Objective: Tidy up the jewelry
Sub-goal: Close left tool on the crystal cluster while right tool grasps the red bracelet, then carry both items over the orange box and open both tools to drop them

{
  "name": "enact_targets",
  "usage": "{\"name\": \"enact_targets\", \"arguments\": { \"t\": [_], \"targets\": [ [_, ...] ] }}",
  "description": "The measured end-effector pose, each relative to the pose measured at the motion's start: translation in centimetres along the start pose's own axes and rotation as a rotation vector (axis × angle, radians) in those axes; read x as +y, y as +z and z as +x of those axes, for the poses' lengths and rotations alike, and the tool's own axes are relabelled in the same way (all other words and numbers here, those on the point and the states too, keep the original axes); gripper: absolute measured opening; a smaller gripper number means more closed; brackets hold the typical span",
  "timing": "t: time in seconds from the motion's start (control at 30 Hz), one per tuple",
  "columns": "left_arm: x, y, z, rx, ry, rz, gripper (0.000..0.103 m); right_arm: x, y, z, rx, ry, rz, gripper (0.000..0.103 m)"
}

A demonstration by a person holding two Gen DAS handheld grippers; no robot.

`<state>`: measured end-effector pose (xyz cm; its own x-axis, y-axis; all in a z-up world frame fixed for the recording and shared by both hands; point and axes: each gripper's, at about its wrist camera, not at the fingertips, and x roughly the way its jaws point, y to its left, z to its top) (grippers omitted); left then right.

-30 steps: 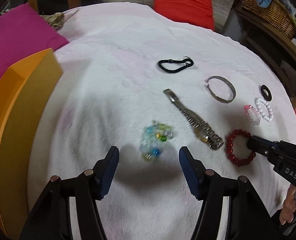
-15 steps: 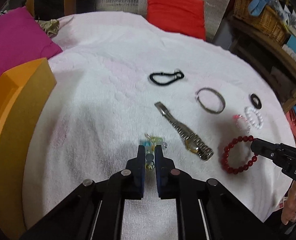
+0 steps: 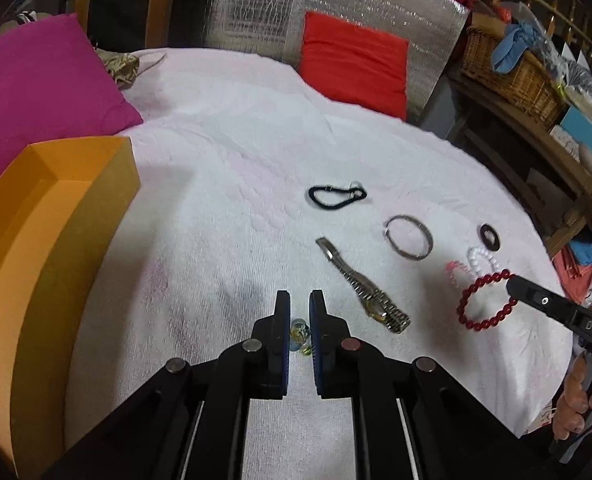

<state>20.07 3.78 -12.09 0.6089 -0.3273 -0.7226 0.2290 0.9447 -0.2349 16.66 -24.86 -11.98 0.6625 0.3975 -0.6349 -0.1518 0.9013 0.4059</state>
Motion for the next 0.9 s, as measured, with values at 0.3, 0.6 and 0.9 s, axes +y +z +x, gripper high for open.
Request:
{"name": "enact_targets", "arguments": {
  "t": [0.3, 0.6, 0.9],
  "targets": [
    [-0.3, 0.5, -3.9, -0.090, -0.049, -0.009, 0.009, 1.6, 0.1, -0.4, -0.026, 0.047, -0.014, 0.011],
    [1.3, 1.2, -11.2, -0.196, 0.009, -0.056, 0.009, 7.5, 0.3, 0.8, -0.016, 0.128, -0.086, 0.011],
    [9.3, 0.7, -18.7, -0.253, 0.170, -0.147, 0.009, 21.4, 2.7, 5.5, 0.040, 0.299, -0.208, 0.011]
  ]
}}
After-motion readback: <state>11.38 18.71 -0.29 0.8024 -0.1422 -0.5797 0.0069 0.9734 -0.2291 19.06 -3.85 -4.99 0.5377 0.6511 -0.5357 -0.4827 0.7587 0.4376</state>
